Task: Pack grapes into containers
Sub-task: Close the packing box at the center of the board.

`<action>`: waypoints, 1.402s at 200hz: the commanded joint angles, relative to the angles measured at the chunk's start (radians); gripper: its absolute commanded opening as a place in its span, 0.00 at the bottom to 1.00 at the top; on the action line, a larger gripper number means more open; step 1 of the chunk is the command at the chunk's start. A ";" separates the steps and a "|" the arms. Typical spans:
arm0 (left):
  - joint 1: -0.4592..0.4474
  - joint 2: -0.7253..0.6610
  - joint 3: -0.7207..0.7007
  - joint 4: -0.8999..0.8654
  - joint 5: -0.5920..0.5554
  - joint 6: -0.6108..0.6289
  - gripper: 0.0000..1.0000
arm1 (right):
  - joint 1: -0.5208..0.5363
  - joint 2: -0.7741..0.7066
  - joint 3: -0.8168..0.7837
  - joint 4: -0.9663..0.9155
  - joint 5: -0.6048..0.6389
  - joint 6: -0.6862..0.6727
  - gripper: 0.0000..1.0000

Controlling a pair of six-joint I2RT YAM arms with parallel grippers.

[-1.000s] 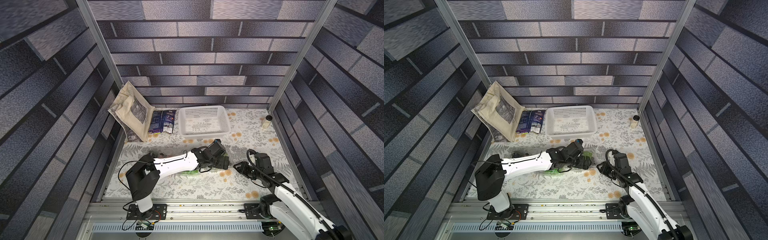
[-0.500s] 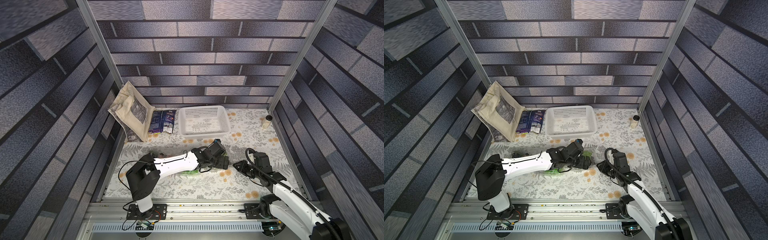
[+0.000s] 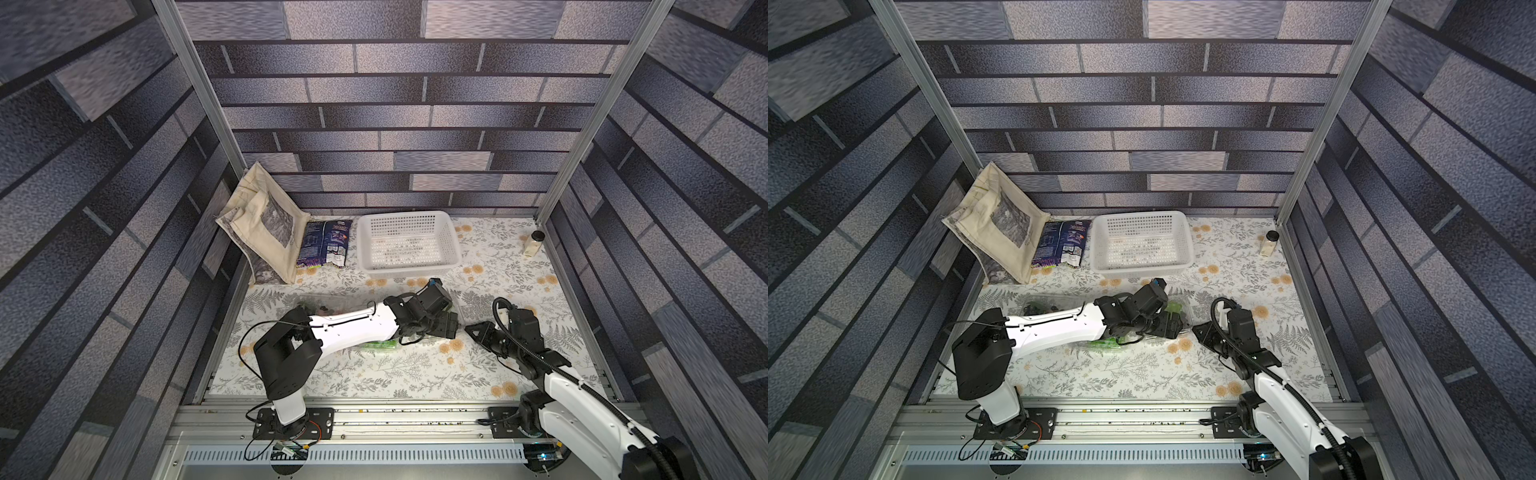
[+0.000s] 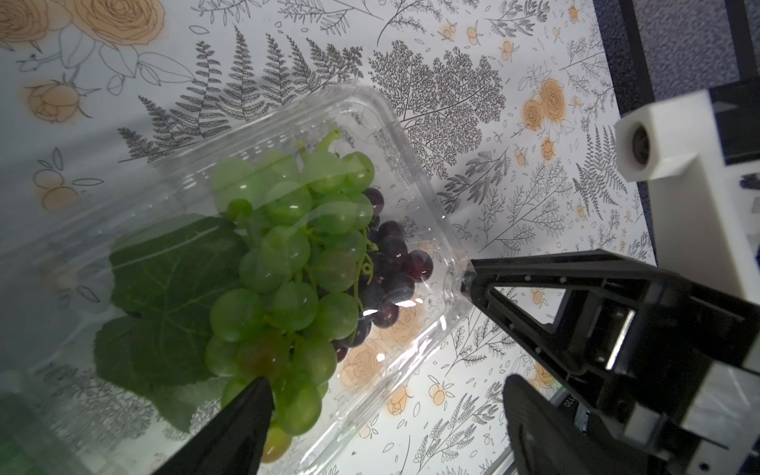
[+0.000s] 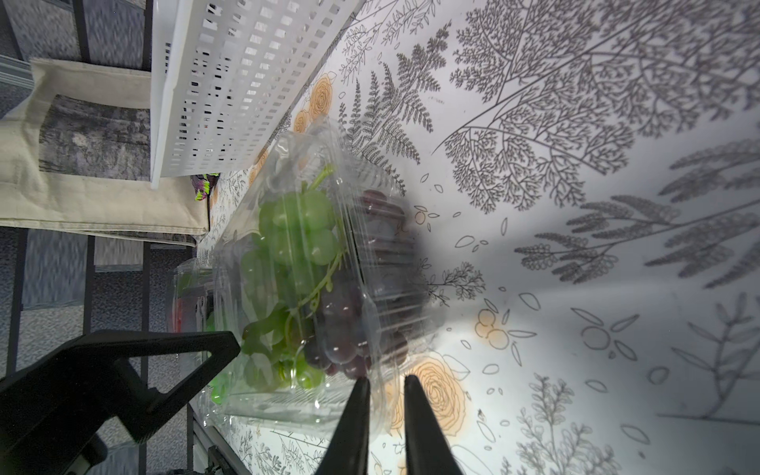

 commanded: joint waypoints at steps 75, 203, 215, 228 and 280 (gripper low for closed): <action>0.000 0.026 0.011 -0.035 0.030 0.002 0.90 | 0.007 -0.050 -0.117 0.092 0.001 0.089 0.17; 0.009 0.026 -0.006 -0.003 0.051 -0.009 0.90 | 0.007 -0.089 -0.124 0.078 0.005 0.098 0.12; 0.009 0.025 -0.008 -0.001 0.051 -0.009 0.90 | 0.007 -0.097 -0.128 0.086 0.004 0.104 0.13; 0.009 0.025 -0.008 0.001 0.054 -0.009 0.90 | 0.007 -0.105 -0.131 0.090 0.001 0.109 0.15; 0.011 0.029 -0.012 0.010 0.058 -0.015 0.90 | 0.007 -0.093 -0.136 0.115 -0.013 0.115 0.15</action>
